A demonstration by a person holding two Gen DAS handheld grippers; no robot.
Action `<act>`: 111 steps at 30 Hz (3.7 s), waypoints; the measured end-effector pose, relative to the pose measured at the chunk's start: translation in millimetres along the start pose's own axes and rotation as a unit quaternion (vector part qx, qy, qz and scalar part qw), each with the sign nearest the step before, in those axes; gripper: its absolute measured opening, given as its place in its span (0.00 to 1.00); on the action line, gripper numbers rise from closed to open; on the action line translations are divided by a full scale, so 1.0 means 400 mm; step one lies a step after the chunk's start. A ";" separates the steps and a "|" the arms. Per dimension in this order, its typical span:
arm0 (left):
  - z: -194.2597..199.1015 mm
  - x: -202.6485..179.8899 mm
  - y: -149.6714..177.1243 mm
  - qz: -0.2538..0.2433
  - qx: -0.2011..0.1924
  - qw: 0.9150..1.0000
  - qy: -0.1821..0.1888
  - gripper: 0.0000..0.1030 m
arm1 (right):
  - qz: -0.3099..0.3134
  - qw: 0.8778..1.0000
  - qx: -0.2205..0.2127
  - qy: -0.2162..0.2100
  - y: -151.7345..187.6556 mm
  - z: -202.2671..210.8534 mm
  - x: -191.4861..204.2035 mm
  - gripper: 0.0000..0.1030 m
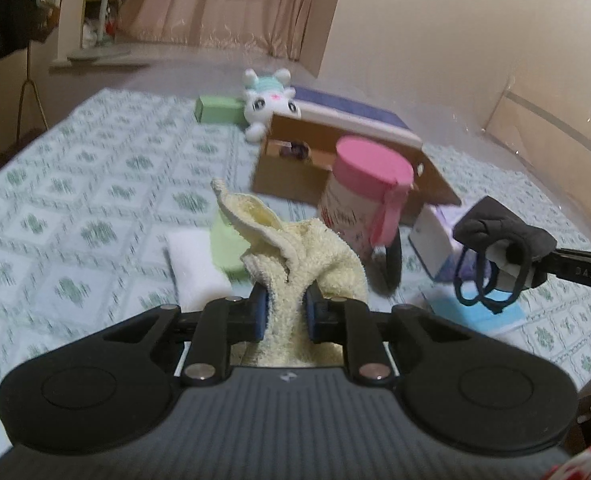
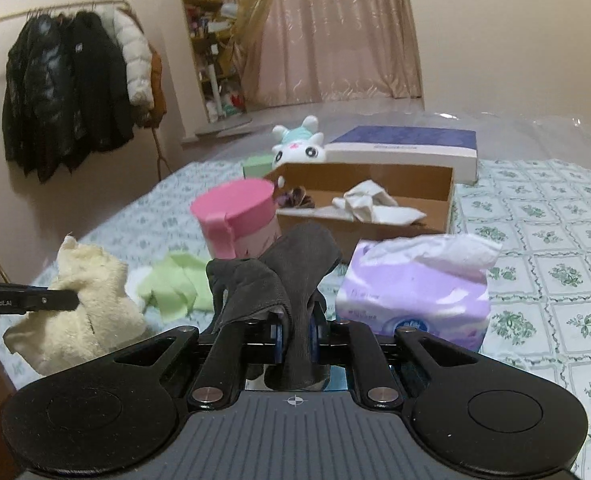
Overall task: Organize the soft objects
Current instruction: 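Carry the yellow towel and grey sock into the cardboard box and release both, then move both open grippers back from the box toward the remaining items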
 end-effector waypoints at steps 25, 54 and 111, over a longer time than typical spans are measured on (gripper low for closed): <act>-0.508 -0.077 -0.503 -0.075 -0.013 0.994 0.074 0.16 | 0.049 0.998 0.010 0.044 -0.300 -0.353 -0.319 0.12; -0.741 -0.053 -0.487 -0.100 0.056 0.990 0.078 0.24 | 0.084 0.994 0.063 0.036 -0.268 -0.483 -0.376 0.41; -0.260 0.004 -0.388 -0.070 0.046 0.996 0.026 0.30 | -0.024 1.000 0.013 -0.001 -0.256 -0.136 -0.263 0.53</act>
Point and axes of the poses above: each gripper's, at about its wrist camera, not at the fingertips, and z roughly against the way its jaws point, x to its left, y to its underside, the point moved 6 cm from there along -z, roughly the way its jaws point, and after that the axes turned 9 degrees about z, right-handed, at the moved point
